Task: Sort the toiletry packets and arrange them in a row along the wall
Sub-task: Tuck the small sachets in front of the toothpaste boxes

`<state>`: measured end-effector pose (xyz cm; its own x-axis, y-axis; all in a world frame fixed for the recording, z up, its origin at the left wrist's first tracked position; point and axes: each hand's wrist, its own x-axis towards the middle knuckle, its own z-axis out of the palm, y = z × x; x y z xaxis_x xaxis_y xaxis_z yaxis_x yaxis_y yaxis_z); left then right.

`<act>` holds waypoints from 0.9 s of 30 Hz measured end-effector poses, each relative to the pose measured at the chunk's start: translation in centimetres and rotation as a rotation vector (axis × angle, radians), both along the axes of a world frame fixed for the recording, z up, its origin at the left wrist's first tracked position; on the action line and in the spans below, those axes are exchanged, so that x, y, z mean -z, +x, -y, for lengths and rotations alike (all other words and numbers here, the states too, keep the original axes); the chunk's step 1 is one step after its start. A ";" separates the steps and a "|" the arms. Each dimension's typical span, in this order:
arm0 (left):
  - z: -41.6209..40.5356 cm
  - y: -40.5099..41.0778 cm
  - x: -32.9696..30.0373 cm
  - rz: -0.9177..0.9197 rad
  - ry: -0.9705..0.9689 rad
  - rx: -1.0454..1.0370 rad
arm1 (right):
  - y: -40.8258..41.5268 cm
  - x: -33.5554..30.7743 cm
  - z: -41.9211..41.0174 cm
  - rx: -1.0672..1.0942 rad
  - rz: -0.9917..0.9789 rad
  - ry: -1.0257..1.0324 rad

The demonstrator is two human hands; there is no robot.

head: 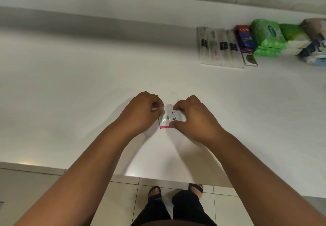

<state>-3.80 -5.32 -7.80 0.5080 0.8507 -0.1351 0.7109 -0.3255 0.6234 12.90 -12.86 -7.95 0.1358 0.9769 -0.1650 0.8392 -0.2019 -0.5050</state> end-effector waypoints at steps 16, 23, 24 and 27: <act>0.3 5.4 0.0 0.198 -0.190 -0.052 | 4.9 0.1 0.5 0.574 -0.906 0.140; -0.1 13.5 -1.9 0.324 -0.264 -0.041 | 11.2 -0.9 0.4 0.688 -1.088 0.227; -0.2 14.8 -2.2 0.342 -0.267 -0.042 | 12.2 -1.1 0.4 0.702 -1.126 0.236; -0.7 18.8 -2.8 0.404 -0.261 -0.059 | 15.4 -1.7 0.3 0.744 -1.225 0.271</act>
<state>15.02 -4.65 -5.03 0.5157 0.8436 -0.1499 0.4078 -0.0878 0.9089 28.28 -13.16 -6.25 0.5261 0.7643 -0.3729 -0.3897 -0.1731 -0.9045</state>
